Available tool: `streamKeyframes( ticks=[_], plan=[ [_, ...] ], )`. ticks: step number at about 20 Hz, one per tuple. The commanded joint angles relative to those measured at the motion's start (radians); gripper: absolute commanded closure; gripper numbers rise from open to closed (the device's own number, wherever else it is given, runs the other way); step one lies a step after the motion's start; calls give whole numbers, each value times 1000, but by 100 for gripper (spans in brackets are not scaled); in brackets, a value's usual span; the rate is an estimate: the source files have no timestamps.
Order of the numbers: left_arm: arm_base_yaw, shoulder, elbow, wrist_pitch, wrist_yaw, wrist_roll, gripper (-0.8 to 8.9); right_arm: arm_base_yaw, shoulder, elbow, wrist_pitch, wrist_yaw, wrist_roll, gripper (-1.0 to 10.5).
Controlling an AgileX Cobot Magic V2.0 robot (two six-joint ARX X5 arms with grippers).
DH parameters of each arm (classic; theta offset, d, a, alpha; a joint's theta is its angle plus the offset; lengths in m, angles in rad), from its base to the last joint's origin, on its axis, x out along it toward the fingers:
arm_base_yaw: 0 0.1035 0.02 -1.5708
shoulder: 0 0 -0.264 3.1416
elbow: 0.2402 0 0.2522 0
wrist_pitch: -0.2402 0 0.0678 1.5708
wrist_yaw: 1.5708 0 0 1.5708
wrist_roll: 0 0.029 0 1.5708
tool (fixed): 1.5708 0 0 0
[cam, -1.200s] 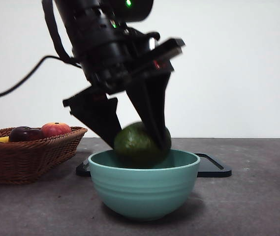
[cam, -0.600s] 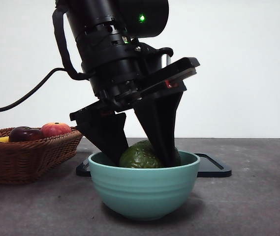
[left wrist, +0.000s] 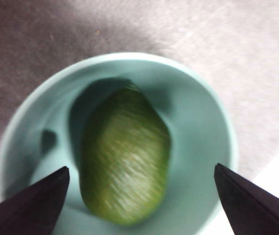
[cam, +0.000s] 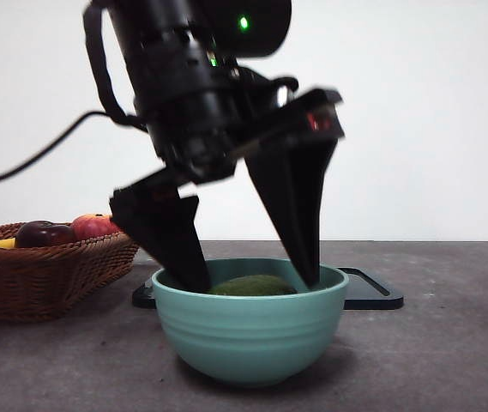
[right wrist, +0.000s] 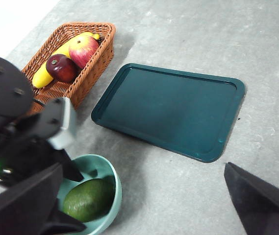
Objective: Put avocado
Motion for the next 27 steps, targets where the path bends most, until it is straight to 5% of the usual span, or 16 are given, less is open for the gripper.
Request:
streamKeyframes(
  ticks=[1,16,27],
  plan=[
    [-14,-54,27,4,2,6,332,6,4,17,11,-1,-9,332],
    [21,-735,-33,-88,-330,64,220,6,5,17,11,-1,-11,332],
    [21,-1259,-398,-165,-367,-85,221,6,6,17,-4,-1,-11,332]
  ],
)
